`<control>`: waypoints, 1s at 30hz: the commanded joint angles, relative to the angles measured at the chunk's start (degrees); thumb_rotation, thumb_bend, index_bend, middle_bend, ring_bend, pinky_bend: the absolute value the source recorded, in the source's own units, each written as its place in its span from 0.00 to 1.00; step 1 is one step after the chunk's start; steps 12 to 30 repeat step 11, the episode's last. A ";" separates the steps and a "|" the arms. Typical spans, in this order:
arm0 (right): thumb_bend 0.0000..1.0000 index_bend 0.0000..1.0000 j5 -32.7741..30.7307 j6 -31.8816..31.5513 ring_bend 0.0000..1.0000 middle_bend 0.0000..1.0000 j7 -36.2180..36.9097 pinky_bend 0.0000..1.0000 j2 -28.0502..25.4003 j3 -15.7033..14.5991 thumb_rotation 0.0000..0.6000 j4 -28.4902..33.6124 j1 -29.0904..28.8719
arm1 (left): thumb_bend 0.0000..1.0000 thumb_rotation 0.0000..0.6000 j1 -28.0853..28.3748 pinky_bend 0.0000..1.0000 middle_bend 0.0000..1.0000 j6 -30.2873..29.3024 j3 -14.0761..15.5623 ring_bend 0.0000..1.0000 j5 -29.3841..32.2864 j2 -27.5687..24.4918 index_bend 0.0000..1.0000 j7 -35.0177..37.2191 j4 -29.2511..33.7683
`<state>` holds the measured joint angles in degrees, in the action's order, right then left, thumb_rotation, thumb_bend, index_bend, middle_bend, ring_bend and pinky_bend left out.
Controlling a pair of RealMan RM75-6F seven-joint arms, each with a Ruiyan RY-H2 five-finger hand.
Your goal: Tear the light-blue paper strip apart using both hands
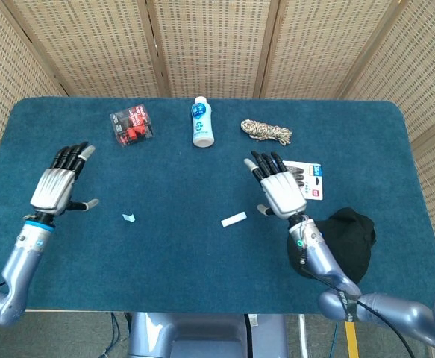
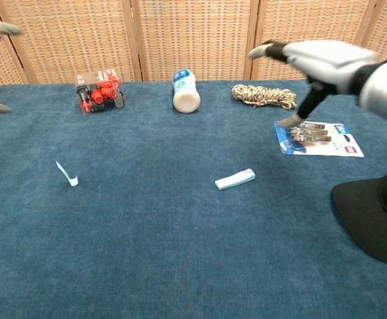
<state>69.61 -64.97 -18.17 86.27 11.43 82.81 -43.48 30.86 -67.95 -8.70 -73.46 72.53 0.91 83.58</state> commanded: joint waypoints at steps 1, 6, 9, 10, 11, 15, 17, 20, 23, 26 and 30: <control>0.00 0.00 13.06 -12.07 0.00 0.00 8.82 0.00 -5.46 -5.26 1.00 -7.97 7.16 | 0.00 1.00 -6.42 0.00 0.00 -3.15 1.84 0.00 2.12 -7.94 0.00 0.19 10.44; 0.00 0.00 14.26 -20.68 0.00 0.00 13.44 0.00 -6.86 -8.37 1.00 -10.11 15.90 | 0.00 1.00 -13.66 0.00 0.00 -12.06 4.25 0.00 -0.85 -8.14 0.00 3.89 13.50; 0.00 0.00 14.11 -23.62 0.00 0.00 15.51 0.00 -8.38 -9.45 1.00 -6.59 19.80 | 0.00 1.00 -16.81 0.00 0.00 -15.95 5.65 0.00 -2.63 -6.99 0.00 4.51 13.47; 0.00 0.00 14.50 -25.10 0.00 0.00 15.54 0.00 -9.11 -9.96 1.00 -4.75 21.33 | 0.00 1.00 -17.97 0.00 0.00 -17.66 6.11 0.00 -3.55 -6.41 0.00 4.18 13.35; 0.00 0.00 14.88 -26.45 0.00 0.00 14.95 0.00 -9.63 -10.37 1.00 -3.47 22.54 | 0.00 1.00 -18.75 0.00 0.00 -18.86 6.35 0.00 -4.14 -5.99 0.00 3.93 13.31; 0.00 0.00 14.88 -26.45 0.00 0.00 14.95 0.00 -9.63 -10.37 1.00 -3.47 22.54 | 0.00 1.00 -18.75 0.00 0.00 -18.86 6.35 0.00 -4.14 -5.99 0.00 3.93 13.31; 0.00 0.00 14.88 -26.45 0.00 0.00 14.95 0.00 -9.63 -10.37 1.00 -3.47 22.54 | 0.00 1.00 -18.75 0.00 0.00 -18.86 6.35 0.00 -4.14 -5.99 0.00 3.93 13.31; 0.00 0.00 14.88 -26.45 0.00 0.00 14.95 0.00 -9.63 -10.37 1.00 -3.47 22.54 | 0.00 1.00 -18.75 0.00 0.00 -18.86 6.35 0.00 -4.14 -5.99 0.00 3.93 13.31; 0.00 0.00 14.88 -26.45 0.00 0.00 14.95 0.00 -9.63 -10.37 1.00 -3.47 22.54 | 0.00 1.00 -18.75 0.00 0.00 -18.86 6.35 0.00 -4.14 -5.99 0.00 3.93 13.31; 0.00 0.00 14.88 -26.45 0.00 0.00 14.95 0.00 -9.63 -10.37 1.00 -3.47 22.54 | 0.00 1.00 -18.75 0.00 0.00 -18.86 6.35 0.00 -4.14 -5.99 0.00 3.93 13.31; 0.00 0.00 14.88 -26.45 0.00 0.00 14.95 0.00 -9.63 -10.37 1.00 -3.47 22.54 | 0.00 1.00 -18.75 0.00 0.00 -18.86 6.35 0.00 -4.14 -5.99 0.00 3.93 13.31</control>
